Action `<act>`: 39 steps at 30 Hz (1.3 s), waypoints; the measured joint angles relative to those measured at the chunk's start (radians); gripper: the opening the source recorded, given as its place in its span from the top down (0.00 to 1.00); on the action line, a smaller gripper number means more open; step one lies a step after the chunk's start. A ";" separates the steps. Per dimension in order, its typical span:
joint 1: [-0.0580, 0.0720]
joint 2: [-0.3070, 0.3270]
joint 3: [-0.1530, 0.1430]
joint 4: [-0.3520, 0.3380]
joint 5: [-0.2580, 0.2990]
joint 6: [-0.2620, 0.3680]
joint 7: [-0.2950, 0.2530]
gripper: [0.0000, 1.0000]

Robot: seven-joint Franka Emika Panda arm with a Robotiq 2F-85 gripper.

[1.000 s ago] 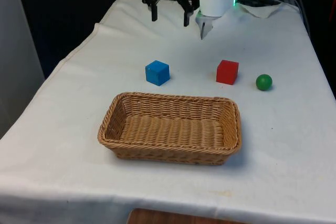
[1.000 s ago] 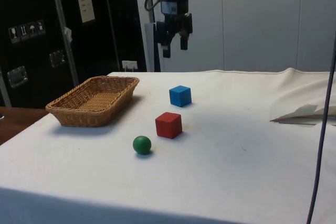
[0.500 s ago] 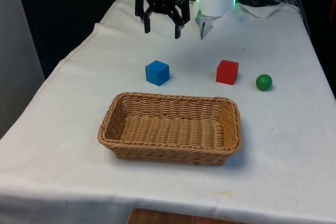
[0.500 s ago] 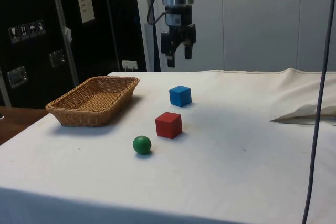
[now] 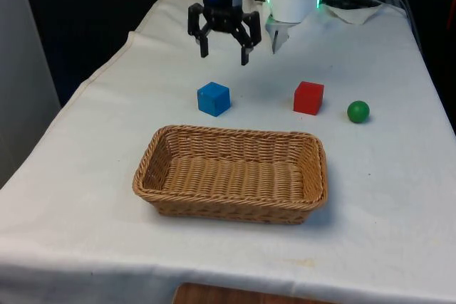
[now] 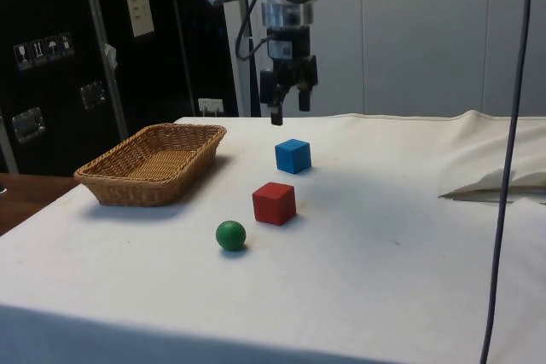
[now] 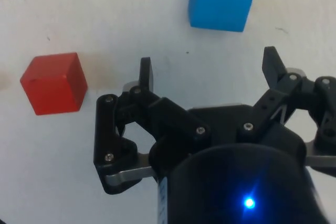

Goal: Place all non-red objects into the basket.

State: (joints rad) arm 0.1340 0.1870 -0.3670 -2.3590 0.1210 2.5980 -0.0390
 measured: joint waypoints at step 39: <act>0.000 0.188 0.023 0.015 0.131 0.135 -0.092 0.00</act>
State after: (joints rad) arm 0.1340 0.3750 -0.3440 -2.3440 0.2520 2.7330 -0.1310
